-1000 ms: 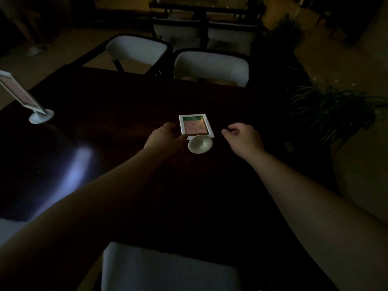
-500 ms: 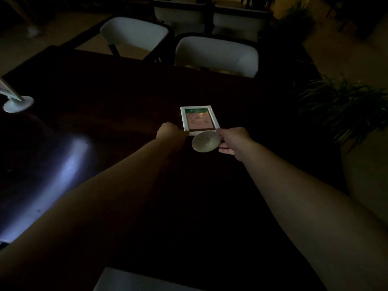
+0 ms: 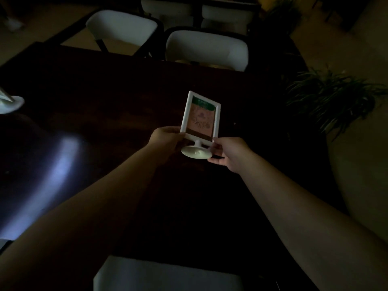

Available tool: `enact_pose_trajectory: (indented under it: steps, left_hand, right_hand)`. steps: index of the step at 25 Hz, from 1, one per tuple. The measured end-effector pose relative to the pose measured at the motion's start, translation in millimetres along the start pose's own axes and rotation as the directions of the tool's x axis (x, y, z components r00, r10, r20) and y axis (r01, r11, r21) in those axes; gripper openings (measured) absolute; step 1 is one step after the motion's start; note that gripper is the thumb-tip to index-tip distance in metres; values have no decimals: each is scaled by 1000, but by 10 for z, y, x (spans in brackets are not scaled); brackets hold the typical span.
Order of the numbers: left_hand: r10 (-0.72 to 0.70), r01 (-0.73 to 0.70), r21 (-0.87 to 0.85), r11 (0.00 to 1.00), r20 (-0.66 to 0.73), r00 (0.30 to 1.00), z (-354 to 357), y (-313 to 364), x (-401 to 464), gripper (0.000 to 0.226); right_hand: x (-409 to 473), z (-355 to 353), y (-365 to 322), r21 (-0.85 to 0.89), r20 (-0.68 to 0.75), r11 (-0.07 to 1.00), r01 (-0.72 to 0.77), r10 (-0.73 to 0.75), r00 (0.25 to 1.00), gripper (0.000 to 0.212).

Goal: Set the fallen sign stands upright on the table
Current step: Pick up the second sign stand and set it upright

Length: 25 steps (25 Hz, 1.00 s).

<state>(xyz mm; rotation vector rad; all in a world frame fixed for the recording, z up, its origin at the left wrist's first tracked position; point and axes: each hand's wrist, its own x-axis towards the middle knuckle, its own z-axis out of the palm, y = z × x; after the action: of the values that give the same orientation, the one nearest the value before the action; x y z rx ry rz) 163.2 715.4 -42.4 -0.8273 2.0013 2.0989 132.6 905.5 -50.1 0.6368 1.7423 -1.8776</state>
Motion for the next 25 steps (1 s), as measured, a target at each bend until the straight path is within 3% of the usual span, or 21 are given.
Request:
enact_pose_trajectory:
  steps: [2,6,10,16,20,25]
  left_hand:
    - [55,-54,-35,998,38,998,-60,-84,-169,12]
    - [203,-202,-18,979,102,974,-241,-268,-459,14]
    - [254,-257,-3,966,172,952,-336,-411,-704,19]
    - [256,-290,217,932,171,951,-388,-616,-884,10]
    - [301,-343,442,829,165,939,-398,-764,-929,10]
    - [337,-368,514,775,157,928,-348,-853,-957,19]
  right_hand:
    - [-121,-49,109,24,-31,999,35,-34,999,9]
    - [-411,-171,353,-95,-63,947,306,-312,948,8]
    - [-646,-298,586,-333,-64,817,471,-518,853,11]
    - [-798,-385,859,-550,-51,680,484,-606,794,8]
    - [-821,-417,979,-633,-22,620,463,-613,790,3]
    - [-833,-461,1075,-657,8,587,474,-622,783,6]
